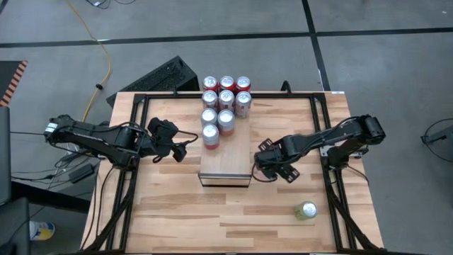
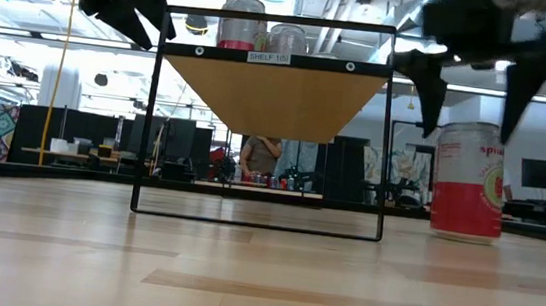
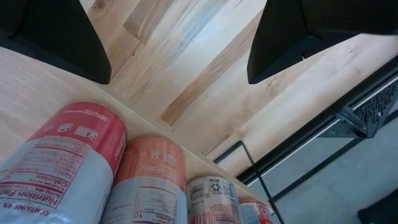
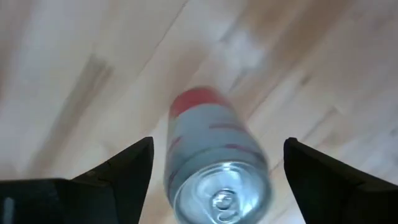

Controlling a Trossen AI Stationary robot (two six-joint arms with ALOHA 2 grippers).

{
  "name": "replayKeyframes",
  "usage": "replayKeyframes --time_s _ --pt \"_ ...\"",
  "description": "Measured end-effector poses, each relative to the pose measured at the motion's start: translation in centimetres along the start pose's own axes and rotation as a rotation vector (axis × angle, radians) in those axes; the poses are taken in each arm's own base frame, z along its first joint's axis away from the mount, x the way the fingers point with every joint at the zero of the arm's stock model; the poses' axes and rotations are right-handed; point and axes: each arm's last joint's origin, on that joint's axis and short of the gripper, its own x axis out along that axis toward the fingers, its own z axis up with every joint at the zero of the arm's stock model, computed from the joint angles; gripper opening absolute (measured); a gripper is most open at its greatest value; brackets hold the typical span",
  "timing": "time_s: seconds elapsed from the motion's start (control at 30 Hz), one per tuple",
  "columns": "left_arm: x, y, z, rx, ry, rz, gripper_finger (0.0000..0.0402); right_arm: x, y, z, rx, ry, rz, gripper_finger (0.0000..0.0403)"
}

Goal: Place canned beverage on shelf
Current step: Put the pink-white soda can on the shelf aligned with the other pink-white soda can

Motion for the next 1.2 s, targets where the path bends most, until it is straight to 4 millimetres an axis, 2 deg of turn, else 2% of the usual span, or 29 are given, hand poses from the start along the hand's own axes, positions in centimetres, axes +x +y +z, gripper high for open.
replayKeyframes --time_s 0.13,0.33,0.5,0.67,0.77,0.9,1.2 --pt "0.0 0.0 0.0 0.004 0.000 0.000 0.0363 -1.8 -1.1 0.1 0.271 -0.048 -0.021 0.0333" --pt "0.0 0.0 0.0 0.008 0.001 0.000 0.0363 -4.2 -2.7 -0.3 0.815 -0.091 -0.019 0.0334" --pt "0.0 -0.1 -0.1 0.026 0.018 -0.022 0.0363 -5.7 -1.2 -0.9 1.261 -0.108 -0.043 0.0334" --pt "0.0 -0.1 -0.1 0.038 0.018 -0.022 0.0363 -6.4 0.8 -0.7 1.588 -0.119 -0.083 0.0334" --pt "0.0 -0.1 -0.1 0.060 0.016 -0.023 0.0363 -5.6 1.0 -0.5 1.668 -0.055 -0.119 0.0334" --pt "0.0 -0.1 -0.1 0.094 0.028 -0.042 0.0363 -4.3 0.7 -0.1 1.680 0.053 -0.141 0.0334" --pt "0.0 -0.1 -0.1 0.097 0.035 -0.053 0.0363 -2.2 -0.4 0.9 1.695 0.124 -0.151 0.0334"
